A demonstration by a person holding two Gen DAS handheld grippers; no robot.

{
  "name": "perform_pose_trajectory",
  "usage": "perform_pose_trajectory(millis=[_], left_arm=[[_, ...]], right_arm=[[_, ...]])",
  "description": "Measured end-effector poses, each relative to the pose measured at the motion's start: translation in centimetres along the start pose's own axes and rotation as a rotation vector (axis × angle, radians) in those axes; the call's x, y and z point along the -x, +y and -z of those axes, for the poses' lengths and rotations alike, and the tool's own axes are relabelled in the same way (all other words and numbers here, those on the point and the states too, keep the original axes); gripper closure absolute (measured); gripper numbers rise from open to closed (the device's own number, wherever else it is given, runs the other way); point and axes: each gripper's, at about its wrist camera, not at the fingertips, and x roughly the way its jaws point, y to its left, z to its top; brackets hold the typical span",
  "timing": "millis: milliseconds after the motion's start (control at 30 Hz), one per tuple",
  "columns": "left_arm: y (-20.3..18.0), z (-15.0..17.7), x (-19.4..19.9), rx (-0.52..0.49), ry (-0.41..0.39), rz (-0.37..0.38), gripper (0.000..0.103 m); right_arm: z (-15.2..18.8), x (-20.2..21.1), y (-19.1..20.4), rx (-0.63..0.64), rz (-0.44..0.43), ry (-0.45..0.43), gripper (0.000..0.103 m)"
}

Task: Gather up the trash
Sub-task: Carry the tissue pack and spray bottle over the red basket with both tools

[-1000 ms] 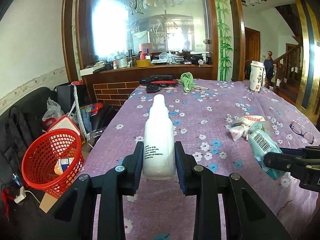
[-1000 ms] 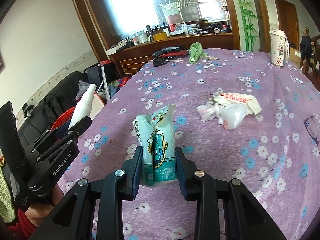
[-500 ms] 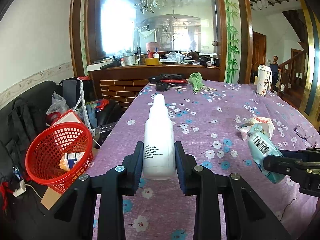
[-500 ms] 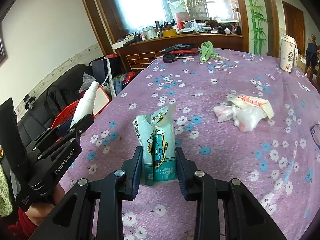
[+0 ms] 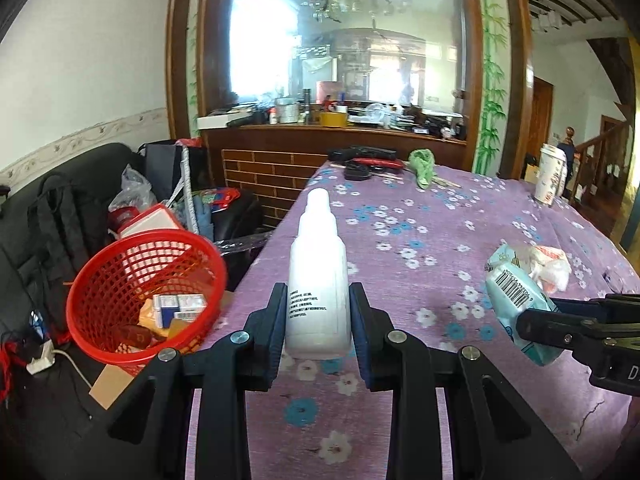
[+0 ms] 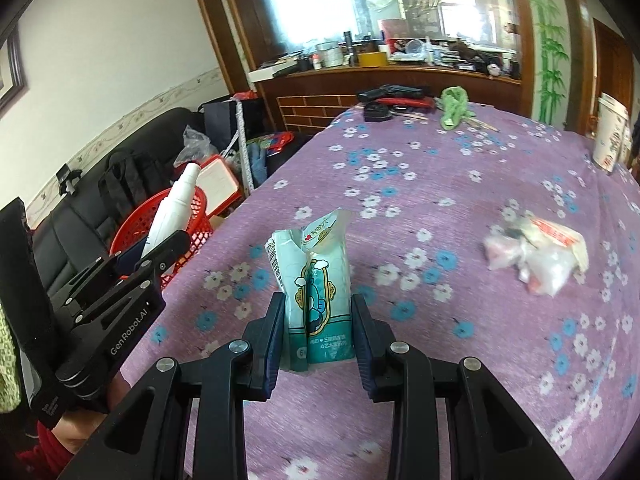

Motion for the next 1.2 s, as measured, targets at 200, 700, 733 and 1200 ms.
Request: perform_pose_trajectory(millis=[200, 700, 733, 1200], left_arm=[[4.1, -0.6, 0.1, 0.07, -0.006, -0.051, 0.074], [17.2, -0.2, -2.7, 0.269, 0.053, -0.197, 0.074], [17.9, 0.1, -3.0, 0.283, 0.067, -0.177, 0.074], [19.4, 2.6, -2.4, 0.333, 0.042, -0.094, 0.068]], right_arm=[[-1.4, -1.8, 2.2, 0.037, -0.036, 0.027, 0.068], [-6.2, -8.5, 11.3, 0.145, -0.151, 0.088, 0.067], [-6.4, -8.9, 11.5, 0.137, -0.166, 0.096, 0.067], [-7.6, -11.0, 13.9, 0.168, -0.202, 0.107, 0.066]])
